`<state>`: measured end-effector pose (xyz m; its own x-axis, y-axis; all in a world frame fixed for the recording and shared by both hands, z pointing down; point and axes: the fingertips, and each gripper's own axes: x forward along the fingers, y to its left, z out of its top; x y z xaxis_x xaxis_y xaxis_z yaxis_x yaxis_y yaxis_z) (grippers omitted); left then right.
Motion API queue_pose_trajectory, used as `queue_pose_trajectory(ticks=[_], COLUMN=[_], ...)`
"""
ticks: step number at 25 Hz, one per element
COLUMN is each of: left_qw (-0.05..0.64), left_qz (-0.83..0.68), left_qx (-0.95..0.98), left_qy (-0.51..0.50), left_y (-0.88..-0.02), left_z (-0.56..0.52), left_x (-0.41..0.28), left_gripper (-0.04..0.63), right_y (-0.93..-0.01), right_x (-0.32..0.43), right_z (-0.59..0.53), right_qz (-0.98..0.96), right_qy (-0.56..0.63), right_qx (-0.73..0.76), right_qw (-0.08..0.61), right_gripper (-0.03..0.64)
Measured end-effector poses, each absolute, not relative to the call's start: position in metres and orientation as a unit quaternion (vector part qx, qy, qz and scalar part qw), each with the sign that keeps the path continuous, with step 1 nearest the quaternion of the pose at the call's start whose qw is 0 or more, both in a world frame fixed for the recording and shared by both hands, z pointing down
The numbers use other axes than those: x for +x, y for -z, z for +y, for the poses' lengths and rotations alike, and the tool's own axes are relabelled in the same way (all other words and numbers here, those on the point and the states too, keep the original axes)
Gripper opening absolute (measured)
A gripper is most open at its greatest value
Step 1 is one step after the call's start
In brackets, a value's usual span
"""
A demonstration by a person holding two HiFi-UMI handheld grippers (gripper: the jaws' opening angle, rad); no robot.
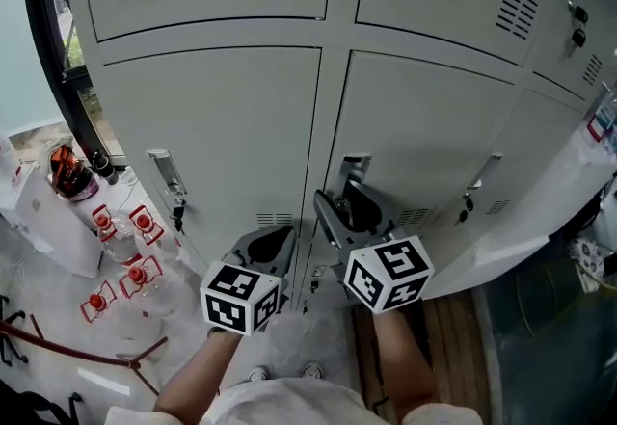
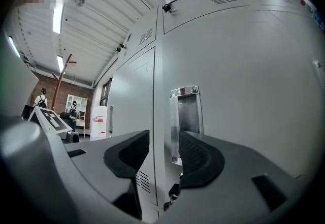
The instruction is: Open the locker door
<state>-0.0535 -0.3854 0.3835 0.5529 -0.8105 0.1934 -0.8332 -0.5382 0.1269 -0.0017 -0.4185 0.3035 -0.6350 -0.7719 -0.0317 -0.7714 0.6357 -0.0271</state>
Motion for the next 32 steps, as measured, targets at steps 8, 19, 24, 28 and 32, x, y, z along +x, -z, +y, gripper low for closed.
queue_pose_trajectory(ticks=[8, 19, 24, 28, 32], left_qw=[0.099, 0.094, 0.091, 0.092, 0.093], left_qz=[-0.421, -0.357, -0.328, -0.307, -0.28], left_qx=[0.9, 0.928, 0.938, 0.945, 0.953], left_qy=[-0.059, -0.057, -0.058, -0.06, -0.063], left_y=[-0.384, -0.38, -0.379, -0.381, -0.383], left_z=[-0.385, -0.38, -0.371, -0.365, -0.357], left_x=[-0.042, -0.022, -0.011, -0.003, 0.008], left_gripper=[0.006, 0.006, 0.006, 0.006, 0.006], right_y=[-0.305, -0.305, -0.305, -0.305, -0.305], right_x=[0.002, 0.013, 0.022, 0.028, 0.038], right_z=[-0.404, -0.374, -0.358, -0.346, -0.334], right_qz=[0.891, 0.88, 0.87, 0.867, 0.859], right_qy=[-0.006, -0.01, -0.014, -0.02, -0.022], right_qx=[-0.453, -0.475, -0.492, -0.498, -0.511], right_qw=[0.01, 0.01, 0.009, 0.012, 0.011], right_gripper=[0.172, 0.172, 0.172, 0.172, 0.172])
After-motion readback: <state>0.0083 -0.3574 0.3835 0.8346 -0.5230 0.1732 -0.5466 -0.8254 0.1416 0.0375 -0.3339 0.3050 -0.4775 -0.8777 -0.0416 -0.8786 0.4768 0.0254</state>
